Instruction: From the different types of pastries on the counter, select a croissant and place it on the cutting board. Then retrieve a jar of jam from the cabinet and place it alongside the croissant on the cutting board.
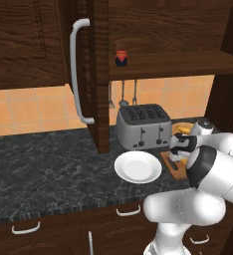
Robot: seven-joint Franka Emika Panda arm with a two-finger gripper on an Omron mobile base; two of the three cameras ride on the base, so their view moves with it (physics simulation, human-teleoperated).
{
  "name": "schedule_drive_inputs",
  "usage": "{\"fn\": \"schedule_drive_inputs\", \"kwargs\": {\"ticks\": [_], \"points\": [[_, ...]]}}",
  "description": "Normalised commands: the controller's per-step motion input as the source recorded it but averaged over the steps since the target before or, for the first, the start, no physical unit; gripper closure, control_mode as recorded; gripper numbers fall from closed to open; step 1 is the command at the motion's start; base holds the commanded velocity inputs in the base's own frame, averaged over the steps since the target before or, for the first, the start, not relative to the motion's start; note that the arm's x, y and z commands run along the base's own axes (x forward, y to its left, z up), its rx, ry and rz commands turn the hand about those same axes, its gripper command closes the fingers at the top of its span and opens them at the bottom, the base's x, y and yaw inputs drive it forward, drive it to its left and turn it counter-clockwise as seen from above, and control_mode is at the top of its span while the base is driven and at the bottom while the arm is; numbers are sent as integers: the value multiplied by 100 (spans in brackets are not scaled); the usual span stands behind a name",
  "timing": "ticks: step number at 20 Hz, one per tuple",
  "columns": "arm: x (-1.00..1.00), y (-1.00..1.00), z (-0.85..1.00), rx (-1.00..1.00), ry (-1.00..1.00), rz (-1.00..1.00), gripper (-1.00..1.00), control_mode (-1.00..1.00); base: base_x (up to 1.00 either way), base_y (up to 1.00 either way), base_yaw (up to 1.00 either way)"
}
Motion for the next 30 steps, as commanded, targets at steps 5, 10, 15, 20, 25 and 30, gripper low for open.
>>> {"fn": "schedule_drive_inputs", "kwargs": {"ticks": [5,10,15,20,25,30], "points": [[11,-10,10,1,0,0,-100,-100,0,0,0],[-2,-11,62,6,-2,0,-100,-100,0,0,0],[-28,9,96,0,-10,2,-100,-100,0,0,0],[-85,86,8,0,-9,11,-100,-100,0,0,0],[-68,91,19,-1,-20,12,-100,-100,0,0,0],[-20,80,79,-9,-29,14,-100,-100,0,0,0]]}}
